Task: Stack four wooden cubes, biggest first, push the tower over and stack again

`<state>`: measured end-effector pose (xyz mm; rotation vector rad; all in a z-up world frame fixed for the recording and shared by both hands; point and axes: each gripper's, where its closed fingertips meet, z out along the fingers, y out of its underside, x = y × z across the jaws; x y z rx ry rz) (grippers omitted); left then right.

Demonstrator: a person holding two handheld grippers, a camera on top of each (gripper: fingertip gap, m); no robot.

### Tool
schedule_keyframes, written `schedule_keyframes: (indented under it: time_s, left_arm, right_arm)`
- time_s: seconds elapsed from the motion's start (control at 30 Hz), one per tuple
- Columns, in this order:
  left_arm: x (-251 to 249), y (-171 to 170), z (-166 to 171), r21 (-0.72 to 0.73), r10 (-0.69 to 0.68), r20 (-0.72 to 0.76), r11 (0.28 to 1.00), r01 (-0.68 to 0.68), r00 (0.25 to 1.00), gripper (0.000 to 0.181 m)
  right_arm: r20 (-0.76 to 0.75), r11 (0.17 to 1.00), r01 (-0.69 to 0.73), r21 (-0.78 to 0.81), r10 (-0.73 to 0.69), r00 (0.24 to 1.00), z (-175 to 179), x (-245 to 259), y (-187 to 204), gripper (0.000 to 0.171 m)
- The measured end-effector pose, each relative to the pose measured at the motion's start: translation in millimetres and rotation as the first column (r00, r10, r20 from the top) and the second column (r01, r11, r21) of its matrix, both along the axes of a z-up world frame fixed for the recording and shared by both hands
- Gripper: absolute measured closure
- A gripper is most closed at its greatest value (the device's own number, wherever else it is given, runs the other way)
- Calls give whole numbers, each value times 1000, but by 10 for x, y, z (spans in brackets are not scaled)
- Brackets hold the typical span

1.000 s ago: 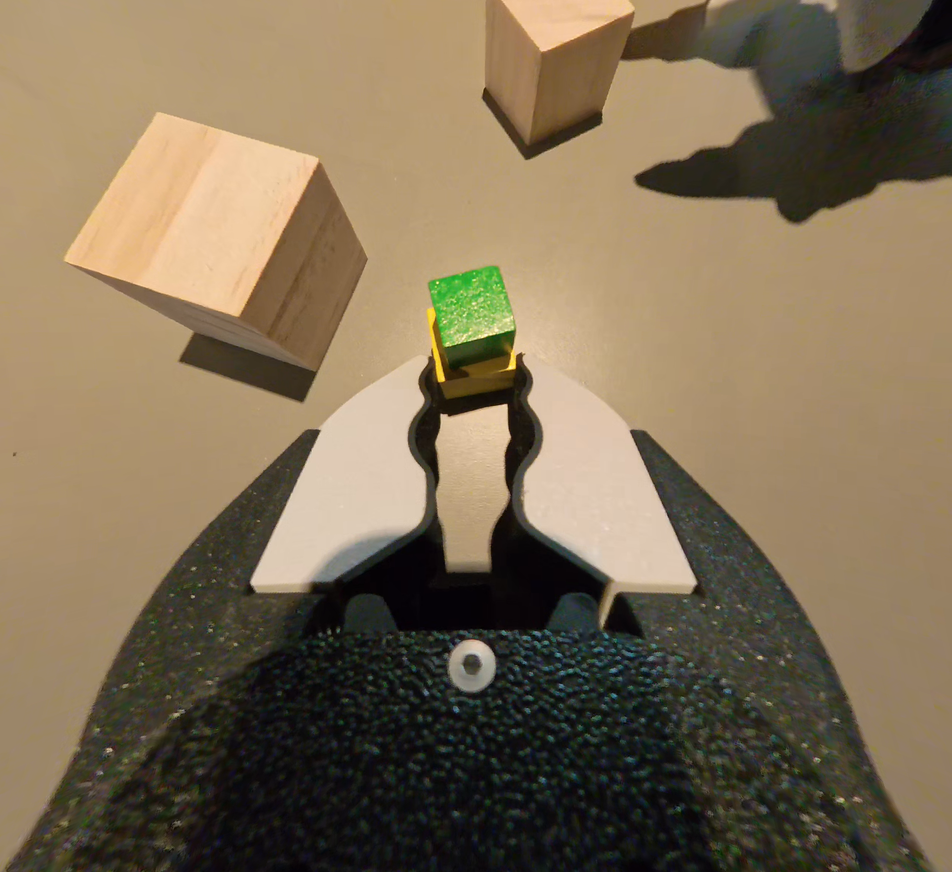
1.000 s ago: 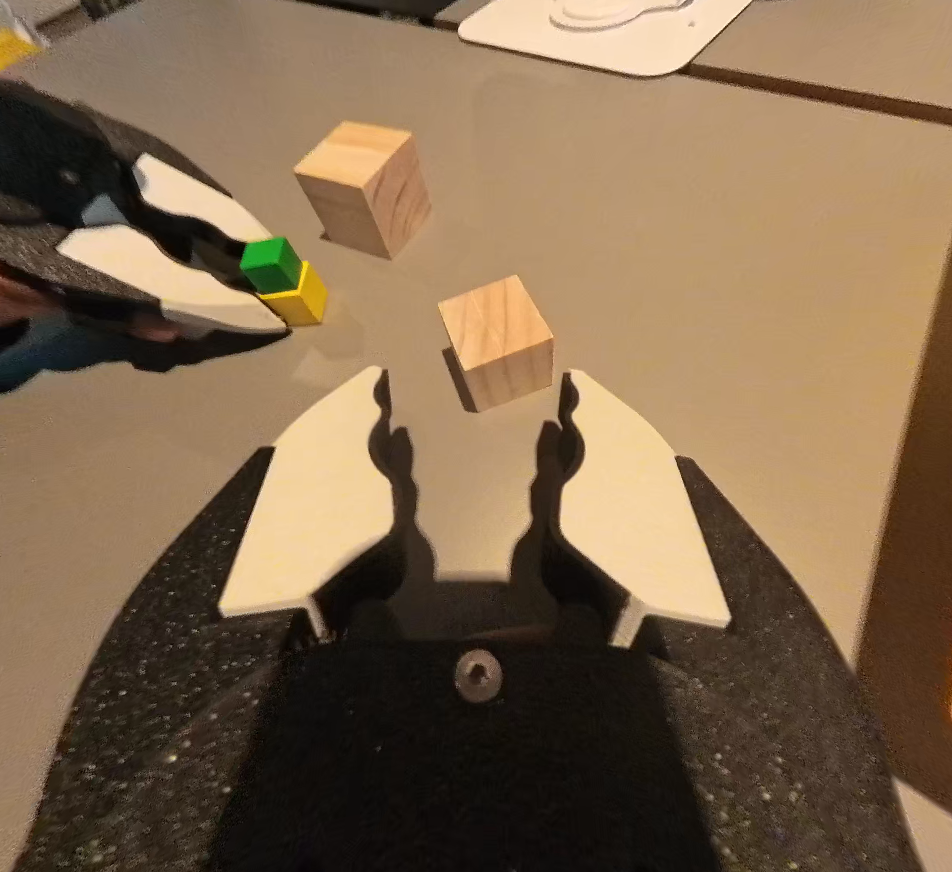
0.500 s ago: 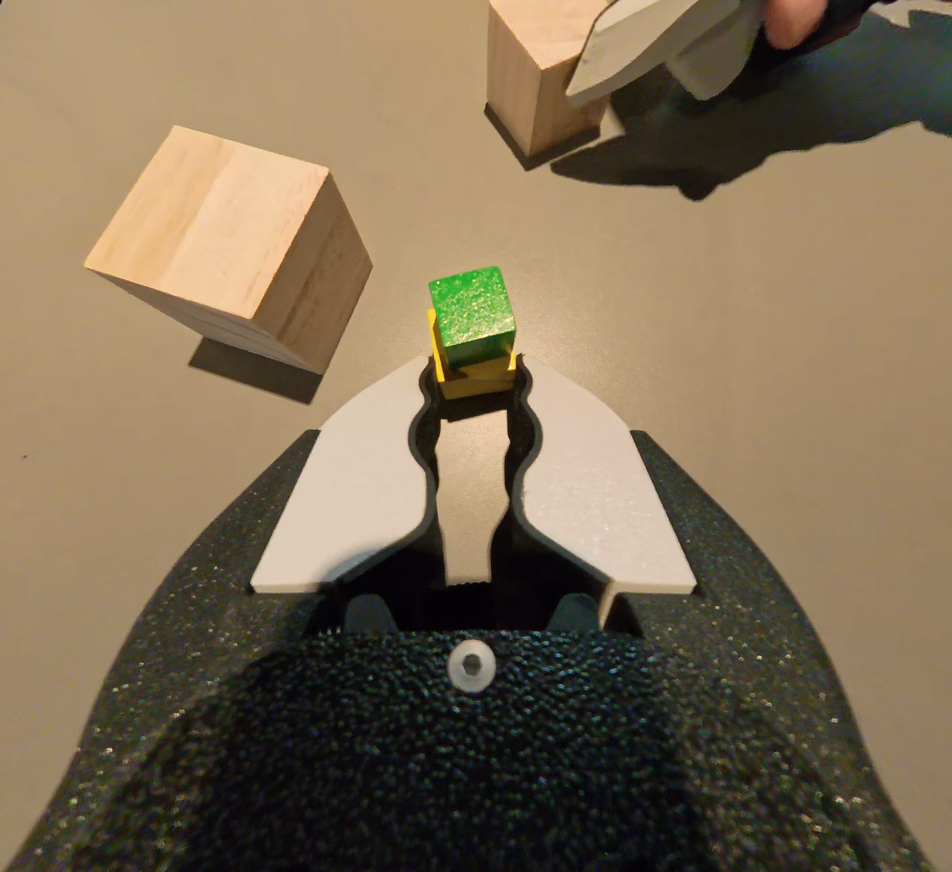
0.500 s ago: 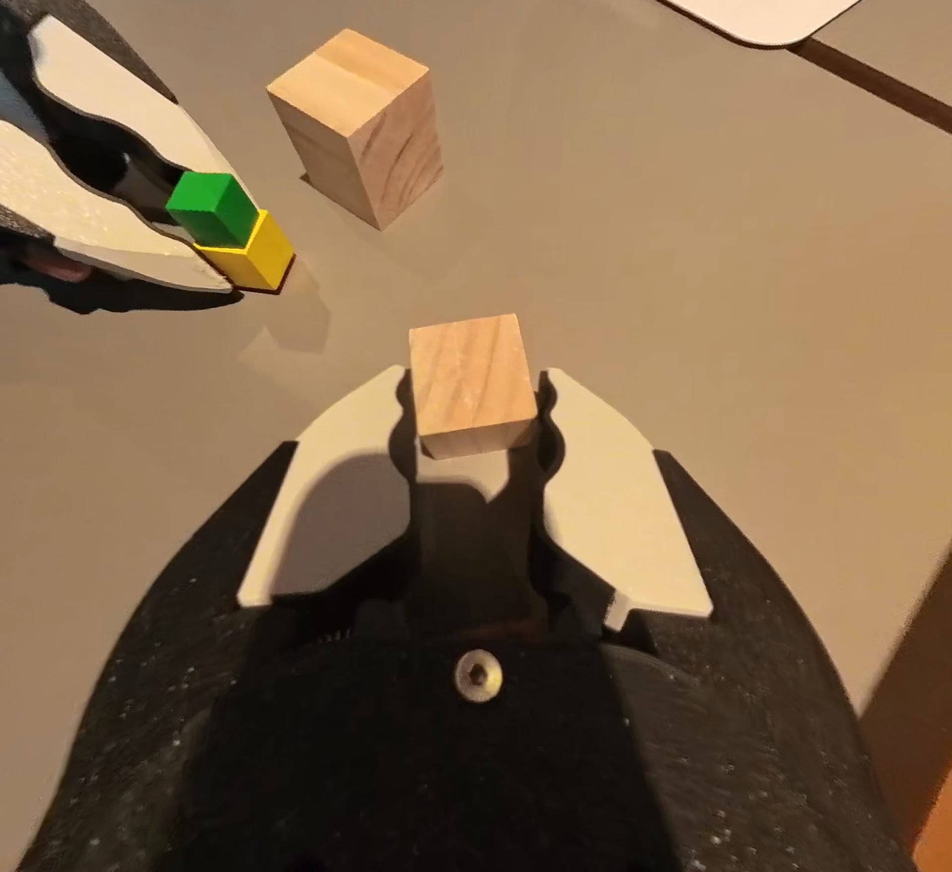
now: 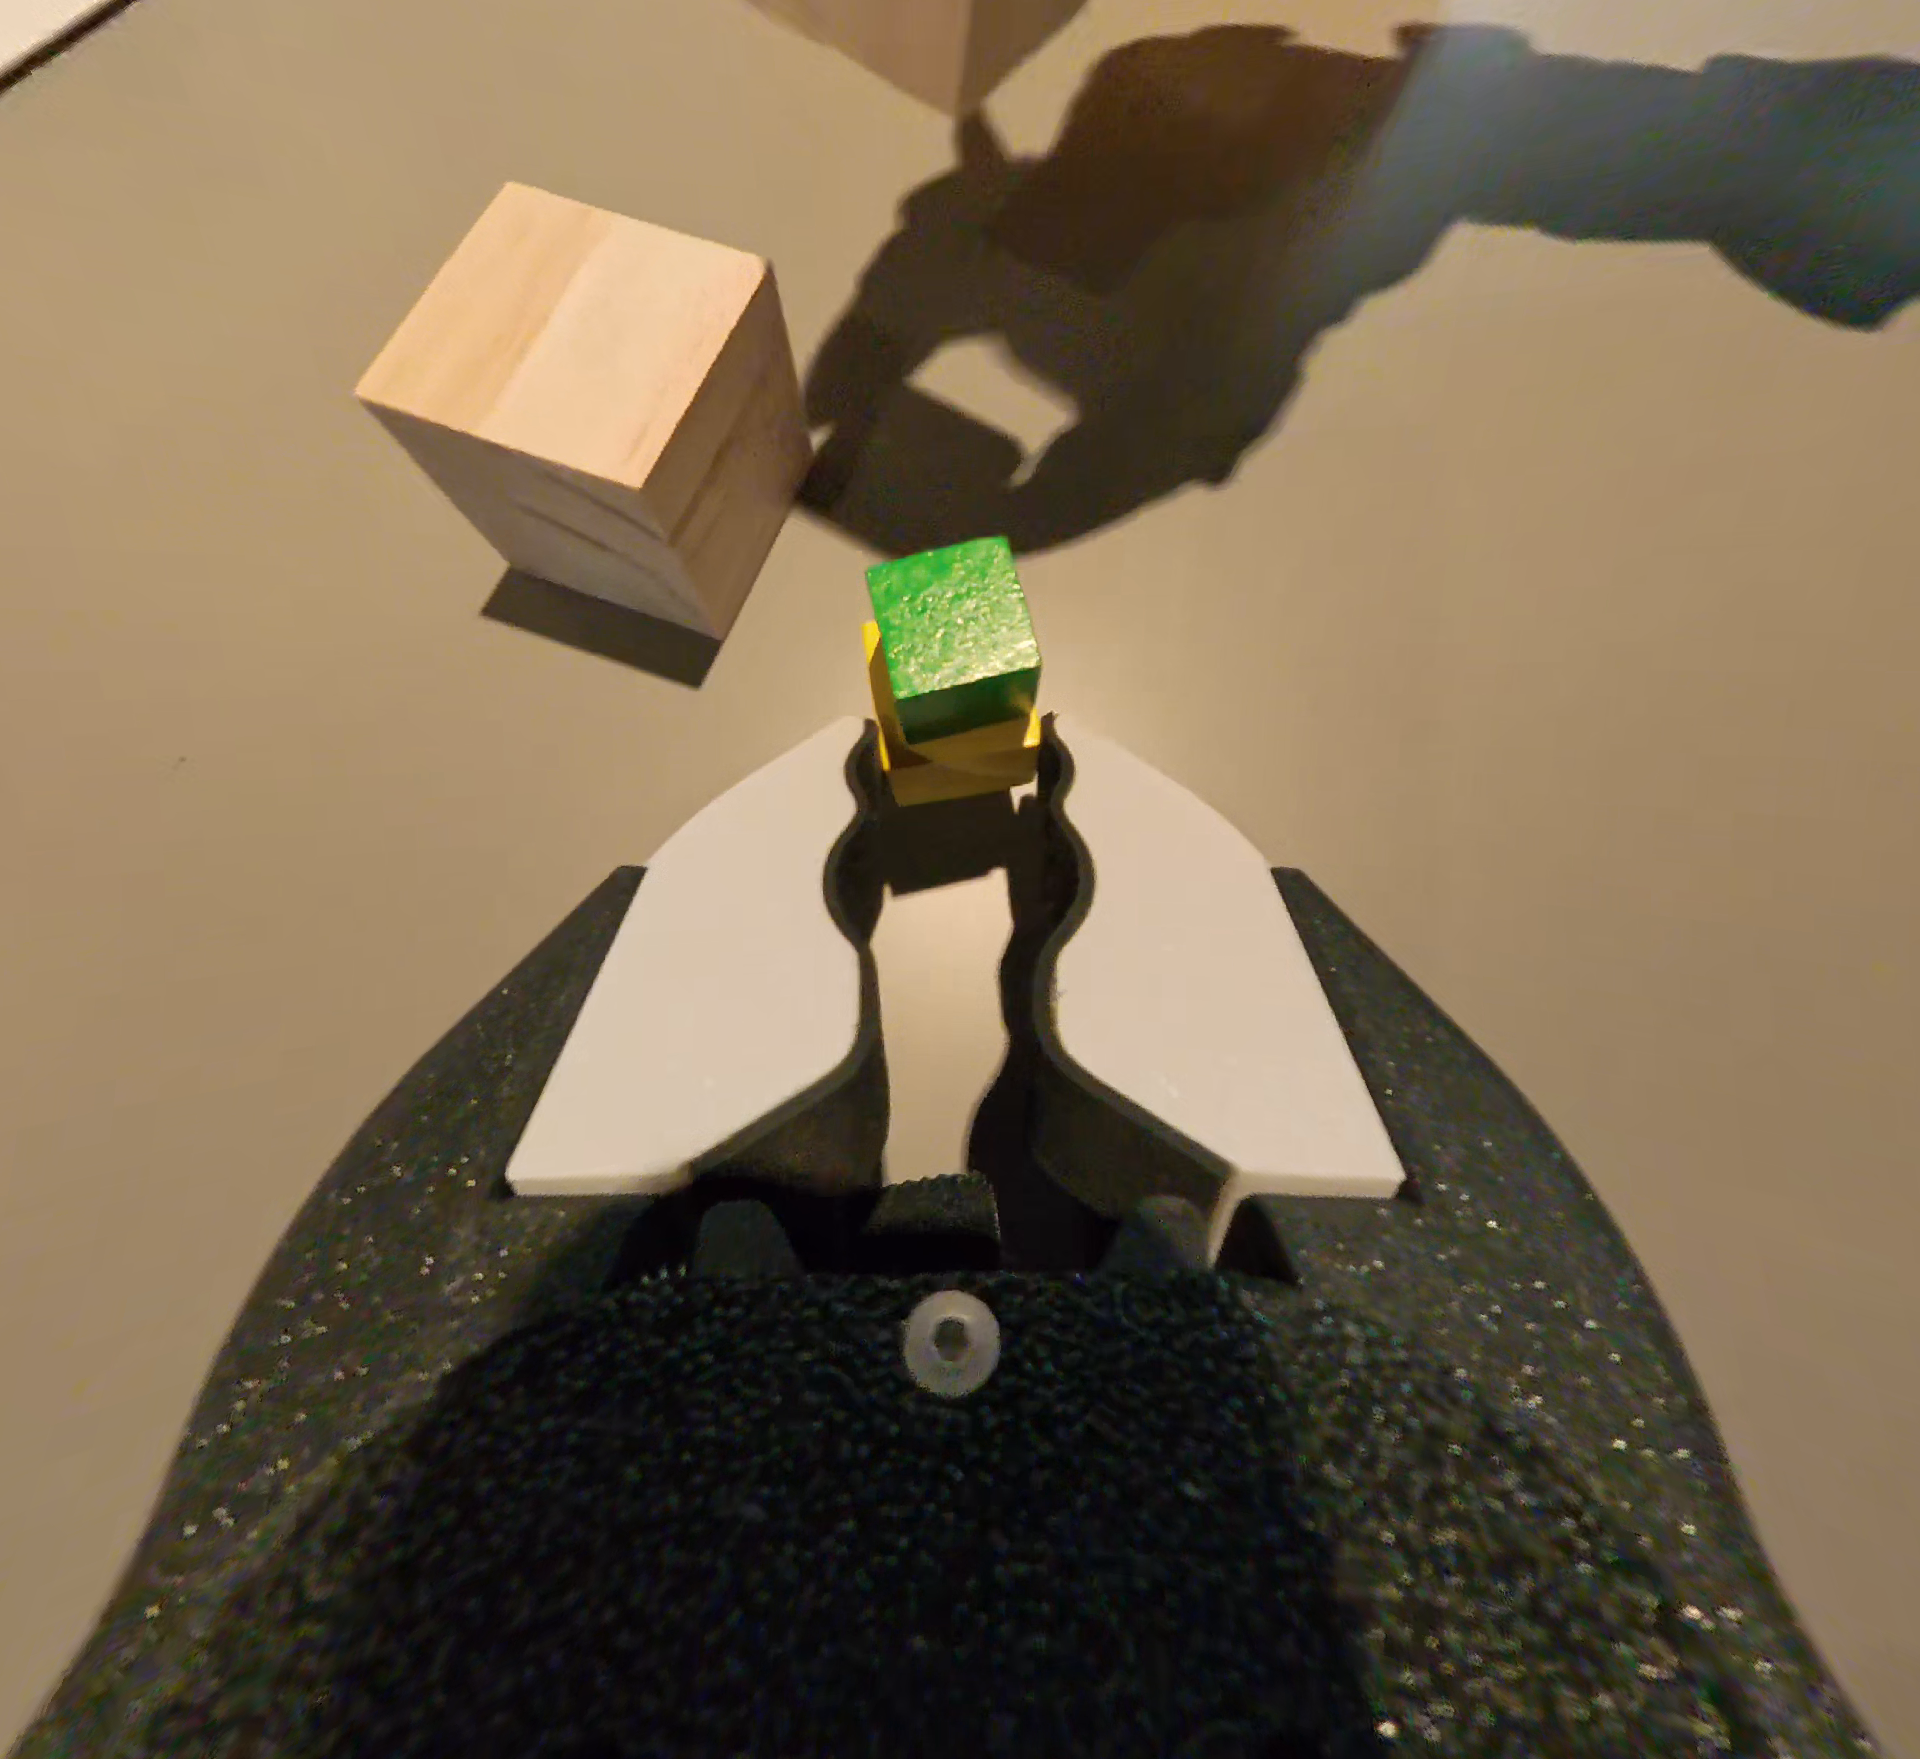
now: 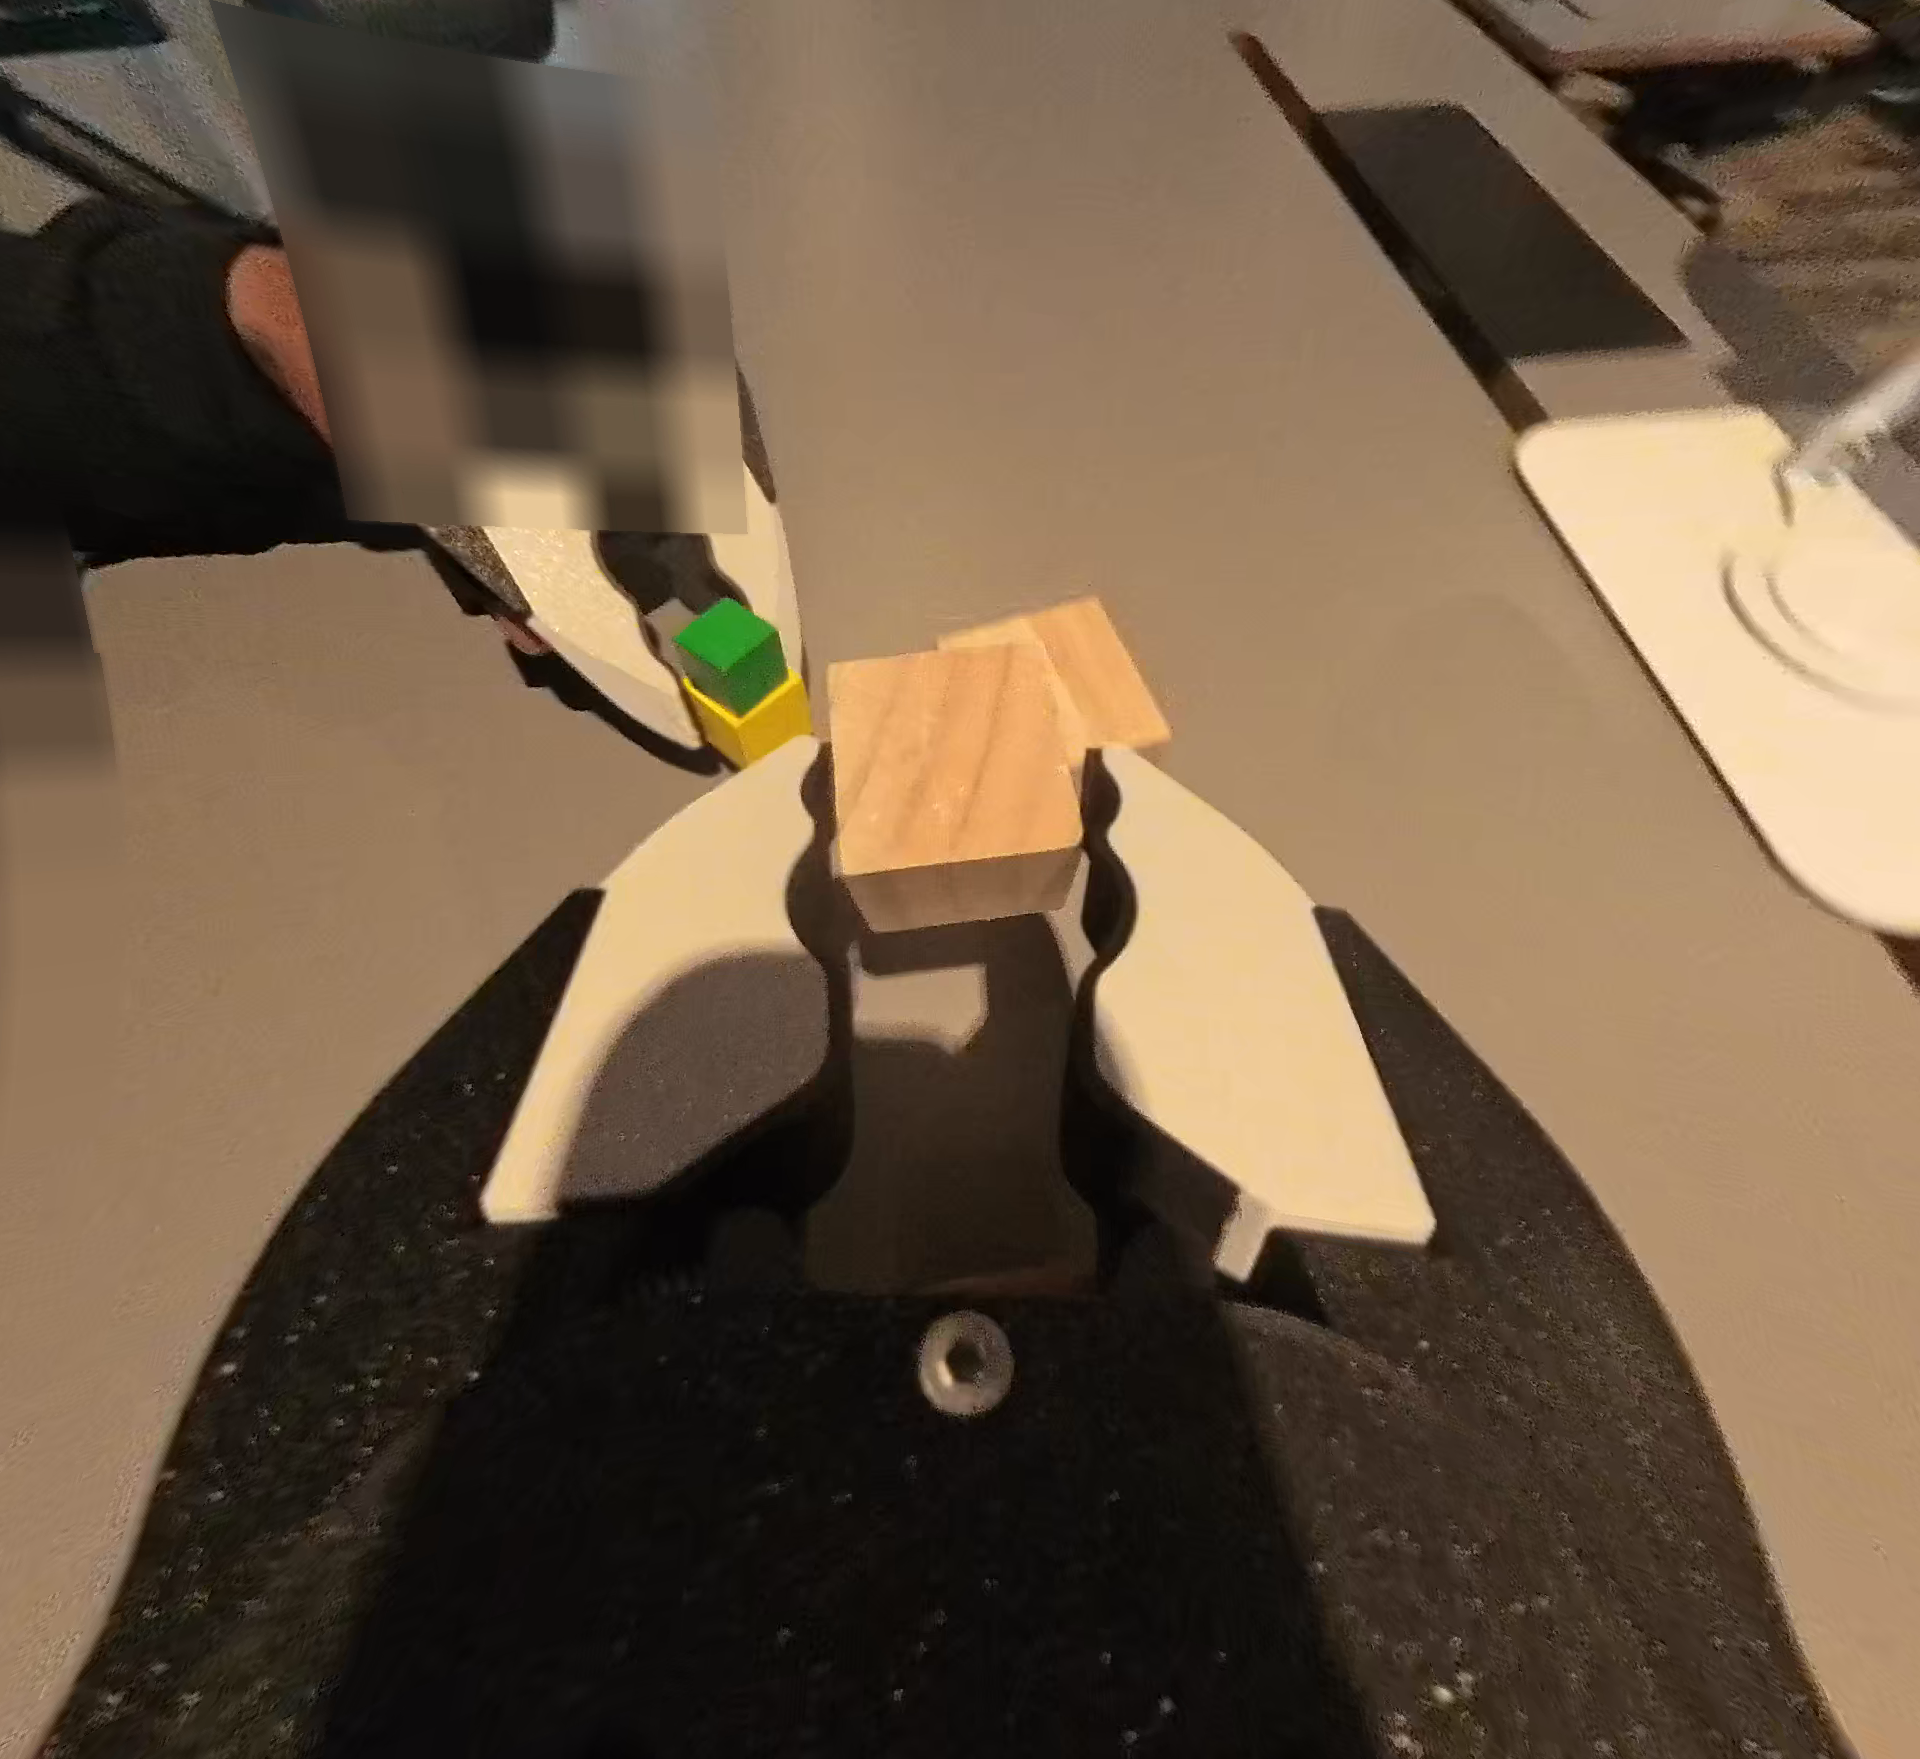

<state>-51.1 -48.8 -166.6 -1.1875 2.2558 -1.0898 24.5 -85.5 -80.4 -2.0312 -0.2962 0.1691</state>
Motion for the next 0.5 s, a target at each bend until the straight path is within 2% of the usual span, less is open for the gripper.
schedule_keyframes:
  time_s: [0.17, 0.27, 0.5]
  left_arm:
    - [-93, 103, 58, 4, 30, 9, 1000, -30, 1000, 154]
    - [-163, 167, 80, 2, 50, 14, 999, -50, 999, 154]
    - [-282, 285, 76, -10, 87, 17, 996, -87, 996, 154]
  right_arm:
    - [54, 984, -154, -84, 159, 986, -27, -20, 445, 125]
    - [45, 977, -173, -128, 180, 983, -149, 25, 583, 126]
    - [14, 975, -178, -135, 181, 983, -293, 25, 645, 126]
